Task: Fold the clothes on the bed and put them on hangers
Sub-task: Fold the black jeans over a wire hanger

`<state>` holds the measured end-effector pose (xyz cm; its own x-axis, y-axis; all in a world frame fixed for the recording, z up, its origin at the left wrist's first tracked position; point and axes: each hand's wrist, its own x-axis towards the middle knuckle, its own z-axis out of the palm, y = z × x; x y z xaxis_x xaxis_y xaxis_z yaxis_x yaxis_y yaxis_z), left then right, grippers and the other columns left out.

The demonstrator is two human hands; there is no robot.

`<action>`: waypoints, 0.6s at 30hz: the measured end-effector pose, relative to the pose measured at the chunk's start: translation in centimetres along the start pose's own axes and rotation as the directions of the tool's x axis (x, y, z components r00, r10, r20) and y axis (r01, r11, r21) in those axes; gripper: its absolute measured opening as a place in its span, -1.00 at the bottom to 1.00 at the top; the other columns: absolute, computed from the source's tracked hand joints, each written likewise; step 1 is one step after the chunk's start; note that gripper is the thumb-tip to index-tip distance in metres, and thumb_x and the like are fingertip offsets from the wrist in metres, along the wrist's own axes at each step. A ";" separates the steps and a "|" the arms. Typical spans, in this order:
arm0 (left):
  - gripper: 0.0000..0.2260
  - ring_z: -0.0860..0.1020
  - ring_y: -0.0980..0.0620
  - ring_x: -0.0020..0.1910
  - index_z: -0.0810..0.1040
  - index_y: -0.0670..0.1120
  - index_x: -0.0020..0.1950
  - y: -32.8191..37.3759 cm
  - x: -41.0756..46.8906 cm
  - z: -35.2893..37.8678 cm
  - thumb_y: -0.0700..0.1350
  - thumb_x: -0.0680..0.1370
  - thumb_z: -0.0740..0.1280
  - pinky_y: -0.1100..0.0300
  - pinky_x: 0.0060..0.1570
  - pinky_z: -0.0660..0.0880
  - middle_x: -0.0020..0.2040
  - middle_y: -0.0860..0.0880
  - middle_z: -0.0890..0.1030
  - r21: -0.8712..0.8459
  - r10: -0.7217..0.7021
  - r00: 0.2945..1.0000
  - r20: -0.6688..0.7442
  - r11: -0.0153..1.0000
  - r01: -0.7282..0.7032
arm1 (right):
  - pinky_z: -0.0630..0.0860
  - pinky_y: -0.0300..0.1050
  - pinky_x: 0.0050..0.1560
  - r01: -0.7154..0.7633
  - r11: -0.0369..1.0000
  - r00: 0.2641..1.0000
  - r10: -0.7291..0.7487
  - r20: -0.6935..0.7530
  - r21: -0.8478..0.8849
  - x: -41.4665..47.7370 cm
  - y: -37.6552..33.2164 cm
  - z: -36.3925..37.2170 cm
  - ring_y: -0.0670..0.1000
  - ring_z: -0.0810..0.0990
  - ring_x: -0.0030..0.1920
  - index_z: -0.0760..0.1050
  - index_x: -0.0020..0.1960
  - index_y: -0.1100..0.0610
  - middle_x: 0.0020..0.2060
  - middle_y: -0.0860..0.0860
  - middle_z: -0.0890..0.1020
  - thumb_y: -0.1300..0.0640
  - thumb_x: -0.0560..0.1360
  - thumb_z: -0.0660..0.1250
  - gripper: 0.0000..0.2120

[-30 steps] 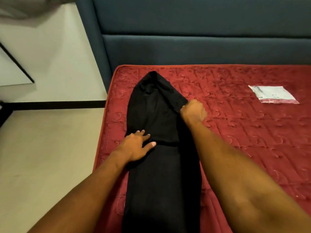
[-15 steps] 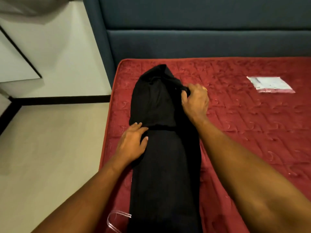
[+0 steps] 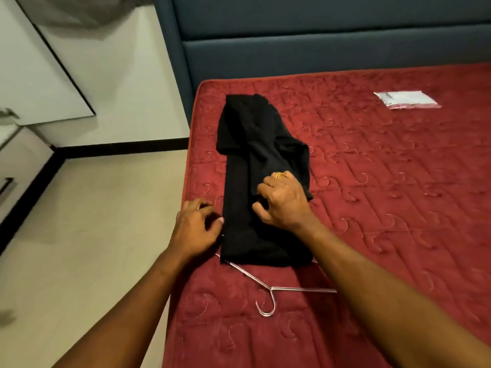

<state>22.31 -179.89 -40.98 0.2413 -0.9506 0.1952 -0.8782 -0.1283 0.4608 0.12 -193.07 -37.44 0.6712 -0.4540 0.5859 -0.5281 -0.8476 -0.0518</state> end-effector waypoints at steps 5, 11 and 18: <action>-0.85 0.51 -0.03 -0.03 0.69 -0.04 0.05 0.7 -6.4 -1.1 -0.23 0.53 0.44 0.12 -0.04 0.47 -0.06 0.00 0.50 0.002 0.024 0.999 -0.032 1.000 -0.024 | 0.46 0.00 -0.17 -0.034 0.992 0.982 0.011 0.190 0.118 -5.2 -5.2 -2.7 0.12 0.57 -0.24 0.59 -0.23 0.10 -0.33 0.00 0.56 -0.08 0.35 0.35 -0.76; -0.82 0.66 -0.14 0.00 0.70 -0.12 0.10 1.1 -10.2 -2.8 -0.21 0.51 0.47 0.15 0.02 0.49 0.00 -0.11 0.71 -0.177 -0.273 0.957 -0.099 0.951 0.253 | 0.53 0.14 0.13 -0.597 0.797 0.758 0.597 0.263 -0.091 -13.2 -5.2 -7.9 0.28 0.59 0.14 0.56 0.21 0.14 0.10 0.17 0.64 -0.10 0.57 0.24 -0.63; -0.75 0.63 -0.19 0.07 0.69 0.03 0.20 2.2 -11.3 -3.1 0.01 0.54 0.45 -0.03 0.08 0.59 0.13 -0.12 0.62 -0.008 -0.206 0.978 0.018 0.978 0.206 | 0.48 0.18 0.30 -0.733 0.662 0.551 0.712 0.435 -0.155 -19.3 -4.0 -10.1 0.28 0.47 0.32 0.40 0.49 0.07 0.29 0.17 0.47 0.07 0.60 0.27 -0.54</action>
<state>18.92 -168.55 -39.44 0.4098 -0.9086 0.0805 -0.8063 -0.3196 0.4978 -15.93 -178.18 -40.39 0.2201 -0.9732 -0.0662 -0.9226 -0.1857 -0.3381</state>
